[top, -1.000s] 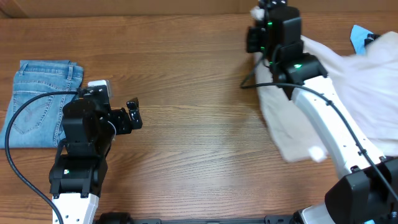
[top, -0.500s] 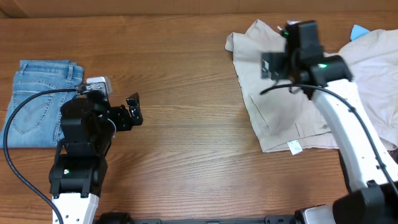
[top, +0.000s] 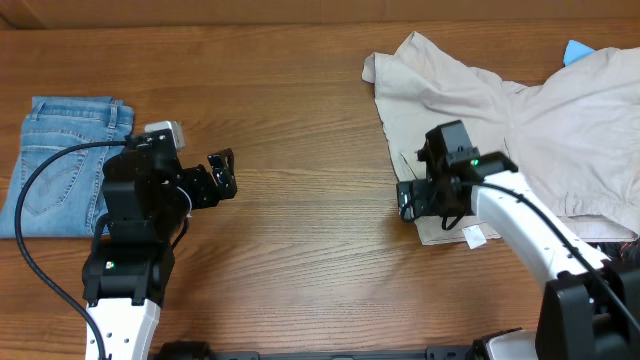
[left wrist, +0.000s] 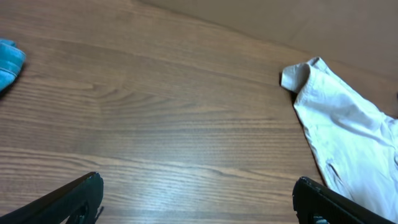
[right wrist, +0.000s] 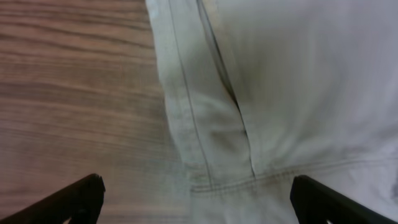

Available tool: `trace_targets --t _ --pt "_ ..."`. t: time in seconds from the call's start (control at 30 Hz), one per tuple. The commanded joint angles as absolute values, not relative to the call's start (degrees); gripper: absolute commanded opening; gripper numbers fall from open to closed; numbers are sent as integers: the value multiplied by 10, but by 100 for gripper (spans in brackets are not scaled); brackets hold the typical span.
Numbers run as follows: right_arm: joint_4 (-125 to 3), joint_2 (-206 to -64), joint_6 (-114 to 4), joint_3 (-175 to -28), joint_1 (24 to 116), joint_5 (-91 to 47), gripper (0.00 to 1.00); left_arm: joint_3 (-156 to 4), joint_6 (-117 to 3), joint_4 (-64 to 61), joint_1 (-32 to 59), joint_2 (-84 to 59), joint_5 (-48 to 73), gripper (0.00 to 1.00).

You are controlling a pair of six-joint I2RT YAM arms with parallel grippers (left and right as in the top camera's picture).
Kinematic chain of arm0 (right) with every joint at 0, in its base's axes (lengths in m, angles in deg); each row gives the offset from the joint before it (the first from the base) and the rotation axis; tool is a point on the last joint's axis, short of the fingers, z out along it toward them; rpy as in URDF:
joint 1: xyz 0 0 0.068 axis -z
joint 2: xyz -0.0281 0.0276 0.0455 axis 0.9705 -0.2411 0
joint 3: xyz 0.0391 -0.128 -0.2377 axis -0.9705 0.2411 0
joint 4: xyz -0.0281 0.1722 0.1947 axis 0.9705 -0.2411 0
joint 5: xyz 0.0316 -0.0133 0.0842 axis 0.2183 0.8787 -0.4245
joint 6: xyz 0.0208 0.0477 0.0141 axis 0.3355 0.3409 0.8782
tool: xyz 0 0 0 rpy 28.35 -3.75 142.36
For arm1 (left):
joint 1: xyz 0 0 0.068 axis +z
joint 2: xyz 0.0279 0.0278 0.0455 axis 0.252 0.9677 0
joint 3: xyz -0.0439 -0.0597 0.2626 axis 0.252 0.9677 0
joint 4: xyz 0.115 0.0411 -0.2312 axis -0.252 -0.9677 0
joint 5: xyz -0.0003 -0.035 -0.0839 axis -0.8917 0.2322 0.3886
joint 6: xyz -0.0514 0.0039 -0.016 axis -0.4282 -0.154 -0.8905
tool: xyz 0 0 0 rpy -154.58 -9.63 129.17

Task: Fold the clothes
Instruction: 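Drag the beige shorts with the right gripper toward the table center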

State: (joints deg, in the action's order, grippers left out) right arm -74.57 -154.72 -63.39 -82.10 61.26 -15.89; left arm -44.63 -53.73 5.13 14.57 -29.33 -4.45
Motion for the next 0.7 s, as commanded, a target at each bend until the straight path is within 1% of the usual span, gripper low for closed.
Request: trace_targets --t 0.0,0.13,0.17,0.2,0.23,0.3,0.37,0.43,0.47,0.6,0.67 --pt "-701 -1543 -631 -764 610 -135 98 -459 -549 49 141 -293 -30 100" --pt "-656 -1543 -631 -724 609 -131 85 -459 -549 46 141 -293 -30 100" --pt "-653 -1543 -631 -721 609 -131 79 -459 -549 46 141 -293 -30 100" --pt "-652 -1543 -632 -718 609 -131 67 -459 -549 46 141 -293 -30 100" --pt "-653 -1543 -632 -717 609 -131 59 -459 -549 46 141 -293 -30 100" --pt "-656 -1543 -631 -717 609 -131 33 -459 -549 46 141 -293 -30 100" --pt "-656 -1543 -631 -717 609 -133 20 -459 -549 46 141 -293 -30 100" --pt "-656 -1543 -631 -720 602 -140 14 -459 -549 46 141 -293 -30 100" --pt "-659 -1543 -631 -731 586 -144 10 -459 -549 47 142 -293 -34 100" --pt "-668 -1543 -631 -785 526 -144 10 -459 -548 47 142 -293 -50 100" --pt "-650 -1543 -631 -873 445 -144 9 -459 -549 54 142 -293 -50 100"
